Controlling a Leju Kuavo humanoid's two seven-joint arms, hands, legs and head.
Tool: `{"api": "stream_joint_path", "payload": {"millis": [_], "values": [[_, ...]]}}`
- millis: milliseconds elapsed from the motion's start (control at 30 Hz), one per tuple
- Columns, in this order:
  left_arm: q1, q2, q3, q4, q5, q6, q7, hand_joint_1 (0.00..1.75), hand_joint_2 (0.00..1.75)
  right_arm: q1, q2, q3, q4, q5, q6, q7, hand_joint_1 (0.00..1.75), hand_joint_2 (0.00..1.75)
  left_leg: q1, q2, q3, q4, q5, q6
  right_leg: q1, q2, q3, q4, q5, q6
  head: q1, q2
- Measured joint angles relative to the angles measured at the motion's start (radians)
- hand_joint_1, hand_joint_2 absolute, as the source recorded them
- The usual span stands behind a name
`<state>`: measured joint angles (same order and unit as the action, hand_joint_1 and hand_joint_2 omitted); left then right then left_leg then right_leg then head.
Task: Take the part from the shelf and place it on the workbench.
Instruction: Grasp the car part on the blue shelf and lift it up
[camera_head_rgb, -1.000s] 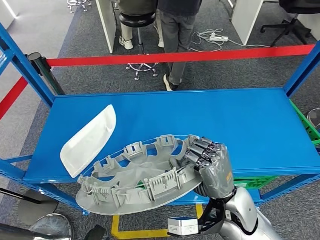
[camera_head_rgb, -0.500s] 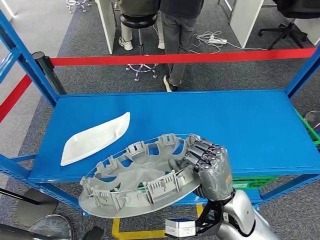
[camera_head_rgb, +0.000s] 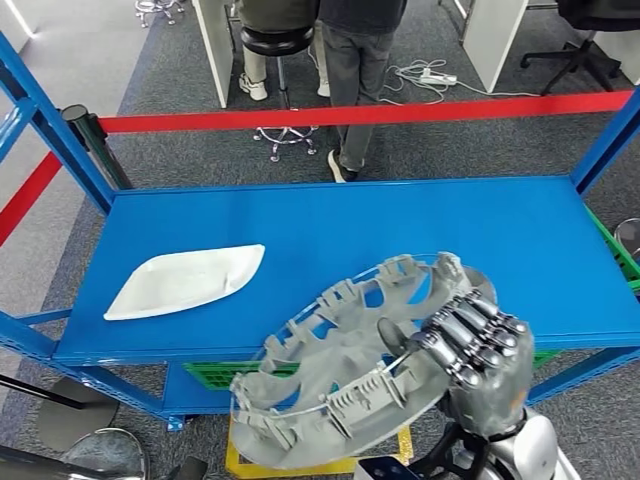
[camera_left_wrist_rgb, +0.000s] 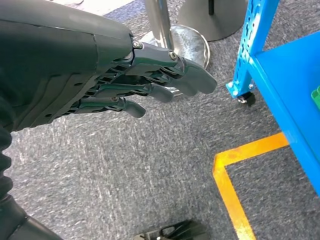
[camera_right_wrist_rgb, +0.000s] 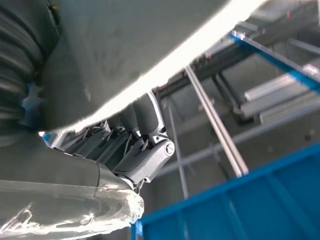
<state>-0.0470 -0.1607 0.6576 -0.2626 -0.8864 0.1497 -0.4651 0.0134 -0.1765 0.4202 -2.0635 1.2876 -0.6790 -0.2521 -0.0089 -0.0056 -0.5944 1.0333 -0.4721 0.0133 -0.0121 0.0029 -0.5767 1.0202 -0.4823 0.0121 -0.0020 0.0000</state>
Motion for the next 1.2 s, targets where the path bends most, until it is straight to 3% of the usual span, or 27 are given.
{"api": "stream_joint_path", "payload": {"millis": [67,133,167,200,233,300,367,500,567,633,667,700,733,800,867,900,967,1033,1067,1133,1167,1200], "values": [[0.002,-0.001,0.0,0.0,0.003,0.001,-0.001,0.0,1.75,0.008,0.014,-0.015,-0.028,0.008,0.0,-0.013,1.75,1.75,0.004,0.001,-0.025,0.068,-0.054,-0.012,-0.003,-0.003,0.0,-0.003,0.005,-0.01,-0.003,0.0],[0.003,-0.002,0.0,0.001,0.004,0.002,-0.001,0.0,1.75,0.015,0.025,-0.024,-0.046,0.013,0.0,-0.02,1.75,1.75,0.009,0.001,-0.071,0.19,-0.121,-0.021,-0.002,-0.005,-0.003,-0.003,0.007,-0.013,-0.004,0.0],[0.005,-0.002,0.0,0.001,0.005,0.002,-0.001,0.0,1.75,0.018,0.029,-0.027,-0.051,0.014,0.0,-0.022,1.75,1.75,0.011,0.001,-0.086,0.235,-0.138,-0.023,-0.002,-0.006,-0.004,-0.003,0.008,-0.014,-0.004,0.0],[0.006,-0.002,0.0,0.002,0.005,0.002,-0.001,0.0,1.75,0.021,0.032,-0.03,-0.054,0.015,0.0,-0.023,1.75,1.75,0.012,0.001,-0.087,0.25,-0.136,-0.025,-0.002,-0.006,-0.006,-0.003,0.009,-0.015,-0.004,0.0],[0.006,-0.002,0.0,0.002,0.005,0.002,-0.001,0.0,1.75,0.024,0.034,-0.033,-0.057,0.014,0.0,-0.023,1.75,1.75,0.013,0.001,-0.07,0.228,-0.117,-0.025,-0.002,-0.005,-0.007,-0.003,0.011,-0.014,-0.004,0.0],[0.006,-0.002,0.0,0.002,0.005,0.002,-0.001,0.0,1.75,0.027,0.039,-0.037,-0.061,0.01,0.0,-0.024,1.75,1.75,0.015,0.001,0.001,0.107,-0.06,-0.02,-0.002,-0.004,-0.008,-0.003,0.015,-0.01,-0.004,0.0],[0.003,-0.002,0.0,0.002,0.006,0.003,-0.001,0.0,1.75,0.029,0.043,-0.041,-0.064,0.005,0.0,-0.025,1.75,1.75,0.013,0.0,0.055,0.004,-0.033,-0.013,0.001,-0.003,-0.013,0.0,0.02,-0.002,-0.003,0.0],[0.004,-0.002,0.0,0.002,0.006,0.004,-0.001,0.0,1.75,0.033,0.046,-0.044,-0.065,0.003,0.0,-0.028,1.75,1.75,0.008,0.002,0.056,-0.024,-0.019,0.01,-0.002,-0.004,-0.028,0.007,0.022,0.022,-0.002,0.0],[0.004,-0.004,0.0,0.002,0.006,0.004,-0.001,0.0,1.75,0.035,0.046,-0.046,-0.065,0.002,0.0,-0.026,1.75,1.75,0.01,0.005,0.049,-0.03,-0.006,0.025,-0.004,-0.004,-0.054,0.068,-0.032,0.029,0.001,0.0],[0.003,-0.004,0.0,0.002,0.007,0.004,-0.001,0.0,1.75,0.037,0.046,-0.046,-0.064,0.0,0.0,-0.019,1.75,1.75,0.006,0.008,0.036,-0.03,0.004,0.033,-0.004,-0.004,-0.098,0.193,-0.113,0.033,0.004,0.0],[0.003,-0.004,0.0,0.002,0.007,0.004,0.0,0.0,1.75,0.038,0.046,-0.046,-0.063,-0.001,0.0,-0.015,1.75,1.75,0.004,0.009,0.028,-0.029,0.009,0.034,-0.004,-0.004,-0.113,0.246,-0.138,0.035,0.004,0.0],[0.003,-0.005,0.0,0.002,0.007,0.004,0.001,0.0,1.75,0.038,0.046,-0.045,-0.061,-0.002,0.0,-0.012,1.75,1.75,0.002,0.009,0.021,-0.029,0.014,0.034,-0.004,-0.004,-0.114,0.269,-0.144,0.035,0.004,0.0],[0.003,-0.005,0.0,0.002,0.006,0.004,0.002,0.0,1.75,0.037,0.046,-0.044,-0.058,-0.003,0.0,-0.009,1.75,1.75,0.0,0.01,0.014,-0.028,0.02,0.034,-0.004,-0.004,-0.095,0.255,-0.132,0.035,0.004,0.0],[0.003,-0.006,0.0,0.002,0.006,0.004,0.002,0.0,1.75,0.033,0.046,-0.042,-0.053,-0.004,0.0,-0.006,1.75,1.75,-0.001,0.009,0.003,-0.027,0.029,0.029,-0.004,-0.004,-0.009,0.132,-0.085,0.031,0.004,0.0],[0.002,-0.006,0.0,0.002,0.006,0.005,0.002,0.0,1.75,0.024,0.046,-0.04,-0.047,-0.005,0.0,-0.002,1.75,1.75,-0.004,0.008,-0.007,-0.023,0.038,0.02,-0.002,-0.003,0.068,0.015,-0.06,0.026,0.003,0.0],[0.002,-0.006,0.0,0.002,0.006,0.005,0.003,0.0,1.75,0.02,0.046,-0.04,-0.045,-0.006,0.0,0.001,1.75,1.75,-0.005,0.008,-0.011,-0.02,0.043,0.015,0.0,-0.002,0.082,-0.01,-0.059,0.023,0.003,0.0],[0.001,-0.006,-0.001,0.002,0.006,0.005,0.004,0.0,1.75,0.014,0.046,-0.039,-0.038,-0.01,0.0,0.005,1.75,1.75,-0.006,0.007,-0.017,-0.018,0.054,0.005,0.001,-0.001,0.074,-0.016,-0.051,0.011,0.002,0.0],[0.002,-0.006,-0.001,0.002,0.006,0.005,0.004,0.0,1.75,0.008,0.046,-0.038,-0.032,-0.012,0.0,0.008,1.75,1.75,-0.003,0.005,-0.03,-0.001,0.032,-0.006,0.0,-0.004,0.061,-0.019,-0.037,-0.007,0.0,0.0],[0.002,-0.006,-0.001,0.002,0.006,0.005,0.004,0.0,1.75,0.006,0.046,-0.038,-0.029,-0.013,0.0,0.008,1.75,1.75,-0.001,0.004,-0.043,0.03,-0.002,-0.012,-0.002,-0.006,0.051,-0.02,-0.029,-0.015,-0.001,0.0],[0.002,-0.006,-0.001,0.002,0.006,0.005,0.005,0.0,1.75,0.004,0.046,-0.038,-0.025,-0.014,0.001,0.01,1.75,1.75,0.003,0.004,-0.076,0.143,-0.095,-0.022,0.0,-0.008,0.033,-0.019,-0.012,-0.023,-0.004,0.0],[0.002,-0.006,-0.001,0.002,0.006,0.005,0.005,0.0,1.75,0.004,0.046,-0.038,-0.023,-0.013,0.001,0.01,1.75,1.75,0.005,0.004,-0.088,0.2,-0.128,-0.025,0.001,-0.009,0.022,-0.018,-0.004,-0.024,-0.004,0.0],[0.002,-0.006,-0.001,0.002,0.006,0.005,0.005,0.0,1.75,0.004,0.046,-0.038,-0.02,-0.013,0.001,0.01,1.75,1.75,0.006,0.004,-0.089,0.236,-0.139,-0.027,0.002,-0.01,0.011,-0.017,0.003,-0.025,-0.004,0.0]]}}
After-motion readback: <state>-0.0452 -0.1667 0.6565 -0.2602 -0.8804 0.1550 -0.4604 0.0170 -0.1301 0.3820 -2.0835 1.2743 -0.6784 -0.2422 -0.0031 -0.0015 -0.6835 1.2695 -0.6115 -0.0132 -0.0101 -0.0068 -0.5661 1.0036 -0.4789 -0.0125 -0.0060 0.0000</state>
